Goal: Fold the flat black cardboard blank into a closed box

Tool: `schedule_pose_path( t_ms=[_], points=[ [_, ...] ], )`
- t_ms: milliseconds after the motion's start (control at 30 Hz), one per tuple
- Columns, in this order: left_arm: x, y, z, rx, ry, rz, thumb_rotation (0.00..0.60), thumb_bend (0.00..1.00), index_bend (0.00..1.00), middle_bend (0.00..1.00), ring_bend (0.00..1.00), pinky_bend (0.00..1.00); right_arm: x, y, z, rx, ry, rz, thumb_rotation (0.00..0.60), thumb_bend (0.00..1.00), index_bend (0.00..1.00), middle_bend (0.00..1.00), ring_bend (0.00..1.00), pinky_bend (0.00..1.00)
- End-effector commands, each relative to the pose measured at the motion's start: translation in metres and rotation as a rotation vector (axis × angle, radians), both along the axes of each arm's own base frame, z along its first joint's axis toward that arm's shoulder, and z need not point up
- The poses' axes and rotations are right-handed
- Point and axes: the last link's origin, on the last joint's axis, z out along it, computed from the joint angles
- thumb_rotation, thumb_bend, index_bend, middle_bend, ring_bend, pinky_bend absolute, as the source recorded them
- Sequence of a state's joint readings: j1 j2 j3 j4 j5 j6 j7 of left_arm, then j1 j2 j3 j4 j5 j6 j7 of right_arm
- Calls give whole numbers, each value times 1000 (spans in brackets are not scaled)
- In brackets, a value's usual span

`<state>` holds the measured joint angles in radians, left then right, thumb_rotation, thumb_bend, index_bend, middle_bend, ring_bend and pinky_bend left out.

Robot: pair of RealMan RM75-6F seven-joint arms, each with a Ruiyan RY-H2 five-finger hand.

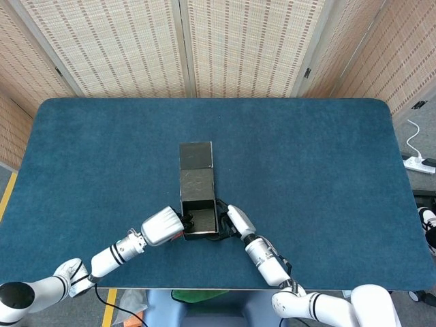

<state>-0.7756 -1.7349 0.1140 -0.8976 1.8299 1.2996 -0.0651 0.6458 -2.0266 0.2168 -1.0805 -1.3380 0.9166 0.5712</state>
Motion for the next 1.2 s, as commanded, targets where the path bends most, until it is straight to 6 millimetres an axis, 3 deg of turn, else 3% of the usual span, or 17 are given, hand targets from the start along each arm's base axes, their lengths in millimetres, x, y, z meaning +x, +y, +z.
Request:
schedule_pose_path(
  t_ms=[33, 200, 333, 467, 533, 600, 700, 967, 1200],
  points=[
    [-1, -1, 6, 16, -16, 7, 600, 392, 342, 373, 765, 914, 2, -2, 0, -11, -2, -9, 600, 113, 594, 614, 732, 1000],
    [-2, -3, 16, 27, -43, 22, 600, 379, 204, 273, 743, 918, 4, -8, -1, -34, 3, -26, 600, 112, 594, 596, 731, 1000],
    [-4, -5, 27, 29, -82, 45, 600, 379, 158, 238, 739, 927, 4, -14, -3, -53, 13, -50, 600, 111, 565, 545, 732, 1000],
    [-6, -6, 42, -11, -179, 130, 600, 378, 137, 217, 738, 936, 5, -18, -9, -56, 34, -53, 600, 106, 306, 368, 722, 1000],
    [-7, -6, 49, -48, -233, 188, 600, 378, 126, 209, 737, 940, 6, -17, -11, -36, 45, -50, 600, 84, 104, 234, 691, 1000],
    [-9, -5, 56, -92, -293, 259, 600, 370, 106, 198, 737, 945, 5, -15, -13, -16, 54, -41, 600, 35, 7, 108, 649, 1000],
    [-13, -4, 62, -162, -360, 364, 600, 357, 69, 176, 736, 948, 5, -10, -12, -4, 62, -21, 600, 0, 0, 3, 593, 1000],
    [-25, -3, 64, -289, -423, 558, 600, 349, 14, 128, 712, 948, 0, 8, -3, 23, 51, 12, 600, 0, 0, 0, 566, 1000],
    [-33, -2, 57, -421, -437, 714, 600, 293, 0, 16, 661, 948, -6, 12, 7, 0, 56, -5, 600, 0, 0, 0, 557, 1000]
  ],
)
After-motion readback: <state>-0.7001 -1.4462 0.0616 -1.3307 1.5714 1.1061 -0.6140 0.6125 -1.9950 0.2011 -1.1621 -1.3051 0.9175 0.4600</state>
